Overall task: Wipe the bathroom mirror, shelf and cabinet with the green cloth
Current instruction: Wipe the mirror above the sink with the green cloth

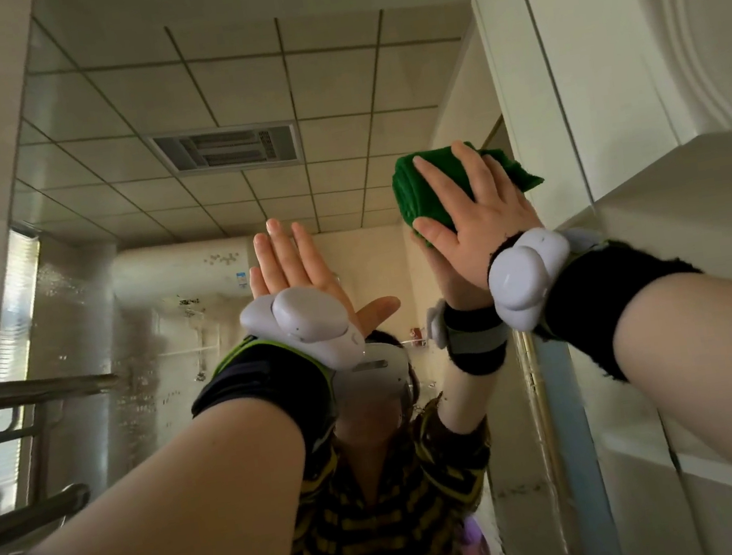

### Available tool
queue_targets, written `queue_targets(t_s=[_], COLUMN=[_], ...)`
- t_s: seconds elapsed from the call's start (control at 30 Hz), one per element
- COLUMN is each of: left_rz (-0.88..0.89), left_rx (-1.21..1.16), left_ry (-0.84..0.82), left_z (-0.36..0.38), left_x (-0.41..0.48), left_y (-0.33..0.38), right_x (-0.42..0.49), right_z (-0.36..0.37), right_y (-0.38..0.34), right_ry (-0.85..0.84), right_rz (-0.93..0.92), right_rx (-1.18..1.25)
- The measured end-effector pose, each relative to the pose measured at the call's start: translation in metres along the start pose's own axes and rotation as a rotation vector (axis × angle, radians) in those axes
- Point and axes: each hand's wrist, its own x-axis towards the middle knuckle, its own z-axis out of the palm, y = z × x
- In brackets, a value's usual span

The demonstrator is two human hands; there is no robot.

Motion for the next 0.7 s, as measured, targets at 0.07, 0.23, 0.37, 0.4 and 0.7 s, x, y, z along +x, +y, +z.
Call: queue_targets(t_s=[0.07, 0.23, 0.37, 0.4, 0.7], left_rz=[0.016, 0.011, 0.001, -0.008, -0.038], left_rx=[0.027, 0.031, -0.01, -0.01, 0.116], left_ry=[-0.035, -0.062, -0.028, -0.036, -0.129], left_z=[0.001, 0.0, 0.003, 0.003, -0.005], left_x=[0.001, 0.001, 0.001, 0.001, 0.001], left_y=[-0.002, -0.003, -0.004, -0.004, -0.003], right_x=[0.01, 0.032, 0.035, 0.035, 0.004], right_z=[-0.003, -0.006, 0.001, 0.003, 0.015], right_y=[0.003, 0.006, 0.006, 0.007, 0.005], right_ry=[0.018, 0.06, 0.124, 0.135, 0.131], right_rz=[0.042, 0.123, 0.125, 0.127, 0.124], right_rx=[-0.008, 0.002, -0.004, 0.002, 0.055])
